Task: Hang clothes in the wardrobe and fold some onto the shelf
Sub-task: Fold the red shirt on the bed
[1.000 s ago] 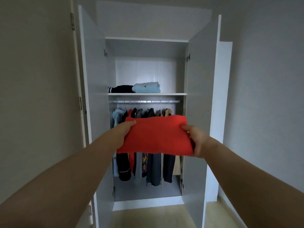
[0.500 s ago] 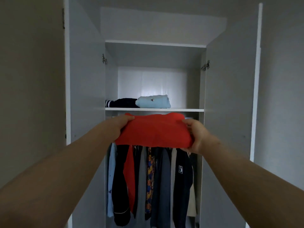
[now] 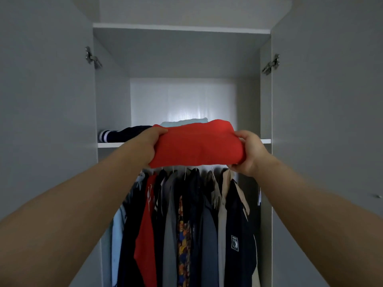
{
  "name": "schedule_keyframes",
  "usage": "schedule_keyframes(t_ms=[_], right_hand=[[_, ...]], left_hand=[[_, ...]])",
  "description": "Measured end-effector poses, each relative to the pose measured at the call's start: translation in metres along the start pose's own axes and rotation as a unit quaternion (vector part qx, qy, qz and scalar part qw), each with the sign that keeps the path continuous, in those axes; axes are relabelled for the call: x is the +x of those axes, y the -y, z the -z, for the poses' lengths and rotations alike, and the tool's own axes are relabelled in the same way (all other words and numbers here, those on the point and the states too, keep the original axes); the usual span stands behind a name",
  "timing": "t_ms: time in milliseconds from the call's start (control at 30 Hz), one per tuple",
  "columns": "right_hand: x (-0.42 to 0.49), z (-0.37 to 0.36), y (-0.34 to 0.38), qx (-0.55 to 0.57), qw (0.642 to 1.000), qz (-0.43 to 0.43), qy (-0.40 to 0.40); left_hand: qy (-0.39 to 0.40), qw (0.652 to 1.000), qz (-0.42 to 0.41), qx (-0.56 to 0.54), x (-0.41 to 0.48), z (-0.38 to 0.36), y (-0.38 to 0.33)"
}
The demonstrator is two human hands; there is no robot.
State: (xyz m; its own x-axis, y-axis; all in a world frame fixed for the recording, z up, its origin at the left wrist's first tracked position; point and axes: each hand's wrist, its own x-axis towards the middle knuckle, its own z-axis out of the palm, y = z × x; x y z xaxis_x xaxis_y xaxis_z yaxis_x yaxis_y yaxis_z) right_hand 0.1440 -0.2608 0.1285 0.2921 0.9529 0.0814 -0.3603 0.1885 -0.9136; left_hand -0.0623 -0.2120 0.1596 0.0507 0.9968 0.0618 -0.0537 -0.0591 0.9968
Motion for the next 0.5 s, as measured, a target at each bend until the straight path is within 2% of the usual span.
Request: schedule_keyframes(t_ms=[200, 300, 500], right_hand=[[0.12, 0.044, 0.025, -0.037, 0.998, 0.048, 0.021], [0.171, 0.067, 0.04, -0.043, 0.998, 0.039, 0.02], [0.255, 0.09, 0.052, 0.082, 0.994, 0.077, 0.006]], left_hand=[[-0.008, 0.999, -0.028, 0.039, 0.097, -0.078, -0.014], [-0.012, 0.998, -0.052, 0.025, 0.145, -0.117, -0.021], [-0.028, 0.994, -0.083, -0.069, 0.226, -0.182, -0.016]])
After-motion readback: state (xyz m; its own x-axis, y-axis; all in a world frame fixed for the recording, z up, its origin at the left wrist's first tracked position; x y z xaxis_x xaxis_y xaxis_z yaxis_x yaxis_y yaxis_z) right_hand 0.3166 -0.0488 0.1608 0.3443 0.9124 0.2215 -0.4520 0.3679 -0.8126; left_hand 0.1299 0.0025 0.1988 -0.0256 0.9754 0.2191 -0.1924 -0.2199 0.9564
